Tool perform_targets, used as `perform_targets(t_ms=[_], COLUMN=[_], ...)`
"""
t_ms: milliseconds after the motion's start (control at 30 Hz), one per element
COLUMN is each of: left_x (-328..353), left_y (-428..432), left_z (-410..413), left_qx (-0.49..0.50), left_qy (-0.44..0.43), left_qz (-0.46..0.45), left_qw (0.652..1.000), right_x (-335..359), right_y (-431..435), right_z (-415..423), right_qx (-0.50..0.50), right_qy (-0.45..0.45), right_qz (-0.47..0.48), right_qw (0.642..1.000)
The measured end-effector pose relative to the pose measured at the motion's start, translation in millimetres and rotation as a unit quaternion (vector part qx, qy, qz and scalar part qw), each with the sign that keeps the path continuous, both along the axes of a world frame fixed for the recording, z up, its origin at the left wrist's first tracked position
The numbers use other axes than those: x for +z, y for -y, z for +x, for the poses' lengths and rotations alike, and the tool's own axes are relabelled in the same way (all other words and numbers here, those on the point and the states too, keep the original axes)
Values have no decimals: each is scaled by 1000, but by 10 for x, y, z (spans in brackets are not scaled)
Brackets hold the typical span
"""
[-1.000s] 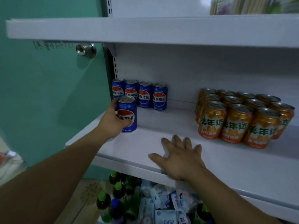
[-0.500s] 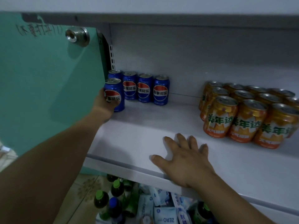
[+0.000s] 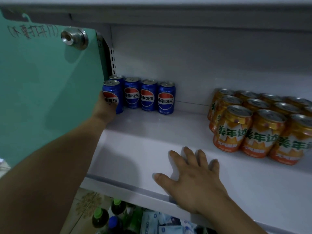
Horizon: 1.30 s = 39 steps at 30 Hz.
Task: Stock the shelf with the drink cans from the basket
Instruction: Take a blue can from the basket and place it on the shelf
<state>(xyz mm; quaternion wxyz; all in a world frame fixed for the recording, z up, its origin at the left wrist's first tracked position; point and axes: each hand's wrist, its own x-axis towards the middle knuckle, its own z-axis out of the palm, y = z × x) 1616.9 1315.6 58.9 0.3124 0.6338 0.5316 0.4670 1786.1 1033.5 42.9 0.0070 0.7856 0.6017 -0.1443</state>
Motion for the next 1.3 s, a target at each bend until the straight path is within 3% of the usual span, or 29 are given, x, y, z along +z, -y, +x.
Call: perform_targets(t_ms=[400, 533, 700, 967, 1133, 1300], left_x=[-39, 40, 246, 465, 469, 417], left_y=[231, 751, 1585, 2978, 3994, 5088], left_z=[12, 29, 204, 1122, 1828, 2332], left_qx=[25, -52, -153, -372, -493, -602], left_qy=[-19, -145, -304, -338, -351, -372], left_qz=[-54, -77, -47, 51, 122, 192], left_qw=[998, 985, 939, 863, 787, 680], right_x=[-38, -22, 196, 543, 674, 708], right_y=[-10, 11, 265, 1567, 2849, 4136], right_z=[8, 0, 93, 1038, 1564, 1715], right_qx=[0, 3, 1, -182, -325, -463], right_qy=[-4, -16, -44, -2, 36, 57], right_qz=[24, 47, 82, 93, 107, 106], right_qw=[1000, 999, 996, 979, 939, 878])
